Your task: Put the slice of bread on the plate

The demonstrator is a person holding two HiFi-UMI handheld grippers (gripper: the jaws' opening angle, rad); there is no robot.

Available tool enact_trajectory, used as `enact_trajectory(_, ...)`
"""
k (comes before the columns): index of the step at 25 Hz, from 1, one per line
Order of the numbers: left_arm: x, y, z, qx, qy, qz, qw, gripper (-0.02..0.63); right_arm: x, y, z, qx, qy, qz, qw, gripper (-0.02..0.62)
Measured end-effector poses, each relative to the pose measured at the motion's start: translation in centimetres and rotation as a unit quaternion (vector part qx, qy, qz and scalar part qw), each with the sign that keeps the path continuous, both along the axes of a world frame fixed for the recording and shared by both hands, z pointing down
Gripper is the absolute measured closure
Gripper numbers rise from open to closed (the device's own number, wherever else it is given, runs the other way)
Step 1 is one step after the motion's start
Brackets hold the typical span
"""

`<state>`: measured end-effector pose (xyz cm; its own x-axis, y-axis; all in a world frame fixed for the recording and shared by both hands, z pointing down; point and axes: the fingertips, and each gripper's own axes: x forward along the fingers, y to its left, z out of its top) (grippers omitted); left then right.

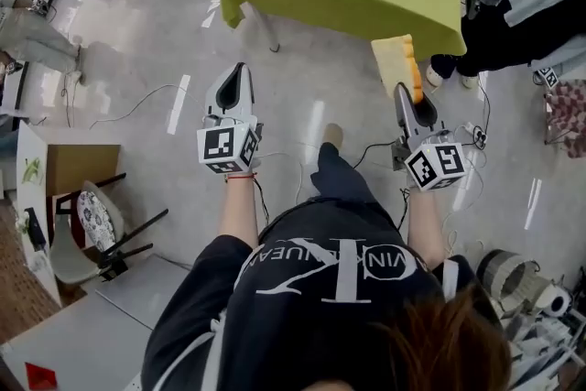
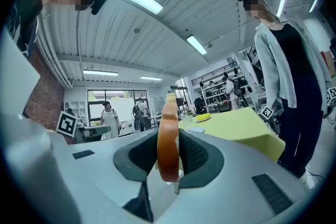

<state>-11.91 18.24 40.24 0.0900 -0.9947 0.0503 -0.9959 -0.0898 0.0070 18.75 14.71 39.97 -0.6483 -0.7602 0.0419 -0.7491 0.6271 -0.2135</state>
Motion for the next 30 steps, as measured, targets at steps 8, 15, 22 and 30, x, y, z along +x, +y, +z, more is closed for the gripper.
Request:
enact_trajectory(8,0.2,-7.7,0.0,-0.011,-0.002,0.019,0.9998,0.606,-1.8,-8.0,-0.2,-0.011,0.005,-0.013,1.0,0.499)
enact_trajectory(15,0.4,-14.6,-0.5,-0.009,-0.002,0.027,0.9996,0.606,-2.9,-13.9,0.3,-0.022,0.006,-0.021,1.0,0.497)
enact_trajectory(22,1.7,-20.6,-0.3,-0.009,-0.002,0.043,0.999,0.604,-3.2,-19.0,0.9,-0.032,0.005,-0.031,0.999,0.497)
enact_trajectory(30,2.7,-23.5,0.6,-0.024,-0.004,0.056,0.9981,0.606,-4.2,-21.6,1.5,-0.045,0.008,-0.046,0.998,0.497)
